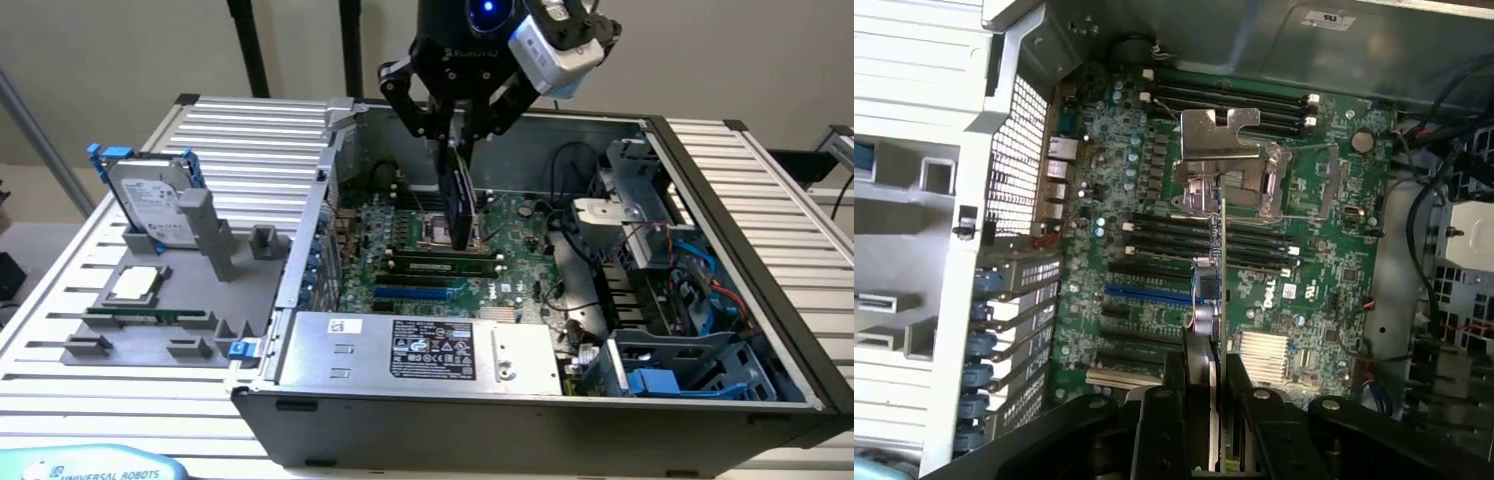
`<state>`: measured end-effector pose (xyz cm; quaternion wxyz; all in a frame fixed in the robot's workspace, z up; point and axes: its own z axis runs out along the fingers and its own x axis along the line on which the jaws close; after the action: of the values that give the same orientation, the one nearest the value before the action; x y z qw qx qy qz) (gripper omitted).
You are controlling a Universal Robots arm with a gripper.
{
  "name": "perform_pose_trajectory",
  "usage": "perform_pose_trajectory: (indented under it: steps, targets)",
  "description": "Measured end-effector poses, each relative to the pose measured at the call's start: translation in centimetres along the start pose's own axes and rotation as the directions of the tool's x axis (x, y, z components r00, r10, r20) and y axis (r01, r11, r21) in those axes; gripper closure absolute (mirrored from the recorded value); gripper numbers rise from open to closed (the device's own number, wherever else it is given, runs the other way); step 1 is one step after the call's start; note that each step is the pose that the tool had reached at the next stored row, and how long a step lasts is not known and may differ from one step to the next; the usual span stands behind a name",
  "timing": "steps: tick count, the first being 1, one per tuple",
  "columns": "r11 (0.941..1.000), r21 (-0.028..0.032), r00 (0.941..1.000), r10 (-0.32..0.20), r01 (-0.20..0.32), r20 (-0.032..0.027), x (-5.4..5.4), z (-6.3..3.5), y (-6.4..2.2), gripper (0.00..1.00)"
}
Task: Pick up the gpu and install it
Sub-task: 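Insert the gpu into the slot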
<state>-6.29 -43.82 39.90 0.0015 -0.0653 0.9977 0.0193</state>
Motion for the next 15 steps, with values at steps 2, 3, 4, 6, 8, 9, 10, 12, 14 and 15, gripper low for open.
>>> perform_pose_trajectory:
  steps: [2,3,4,6,8,9,10,12,14,15]
  targets:
    - [0.9993,-0.0002,0.9993,-0.037,0.037,-0.0010,0.00,0.05,0.00,0.73]
    - [0.9985,-0.0003,0.9985,-0.055,0.055,-0.0014,0.00,0.07,0.00,0.73]
    - [0.9973,-0.0004,0.9973,-0.073,0.073,-0.0019,0.00,0.10,-0.01,0.73]
    - [0.9939,-0.0007,0.9939,-0.110,0.110,-0.0028,0.00,0.14,-0.01,0.73]
    - [0.9894,-0.0009,0.9894,-0.145,0.145,-0.0038,0.00,0.19,-0.01,0.73]
    - [0.9865,-0.0011,0.9865,-0.164,0.164,-0.0042,0.00,0.21,-0.01,0.73]
    - [0.9834,-0.0012,0.9834,-0.182,0.182,-0.0047,0.00,0.24,-0.01,0.73]
    - [0.9761,-0.0015,0.9761,-0.217,0.217,-0.0055,0.01,0.30,-0.01,0.73]
    - [0.9677,-0.0019,0.9677,-0.252,0.252,-0.0063,0.00,0.36,-0.01,0.73]
    - [0.9630,-0.0020,0.9629,-0.270,0.270,-0.0067,0.01,0.39,-0.02,0.73]
